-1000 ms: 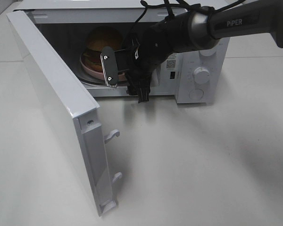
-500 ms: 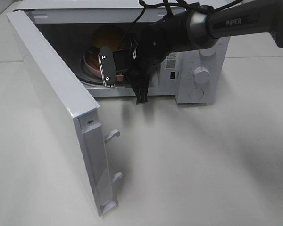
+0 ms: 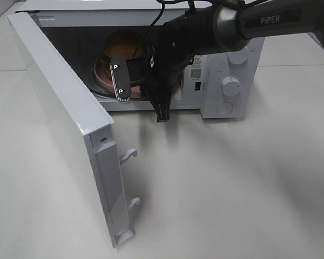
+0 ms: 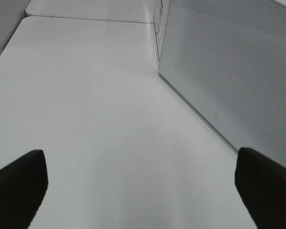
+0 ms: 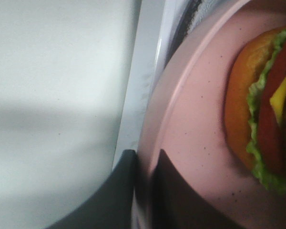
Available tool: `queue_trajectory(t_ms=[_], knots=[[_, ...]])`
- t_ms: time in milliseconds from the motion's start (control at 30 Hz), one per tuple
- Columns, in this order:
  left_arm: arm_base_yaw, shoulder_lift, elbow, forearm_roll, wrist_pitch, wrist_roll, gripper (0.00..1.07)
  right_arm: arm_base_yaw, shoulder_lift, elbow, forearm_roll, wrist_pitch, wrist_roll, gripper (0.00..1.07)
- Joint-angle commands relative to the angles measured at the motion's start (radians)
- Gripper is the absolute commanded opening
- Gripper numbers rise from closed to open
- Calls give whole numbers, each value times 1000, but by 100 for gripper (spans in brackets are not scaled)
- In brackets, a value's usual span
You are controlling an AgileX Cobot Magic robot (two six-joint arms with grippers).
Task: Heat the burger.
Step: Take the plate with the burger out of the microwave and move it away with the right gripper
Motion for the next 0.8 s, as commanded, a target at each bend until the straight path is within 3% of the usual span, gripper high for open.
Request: queue_trajectory(t_ms=[33,800], knots=[[2,-12,-1,2,1,-1,100,-2,-36,-2,9,52,-19,0],[2,-12,-1,2,1,1,100,-28,-208,154,61,15,-228,0]])
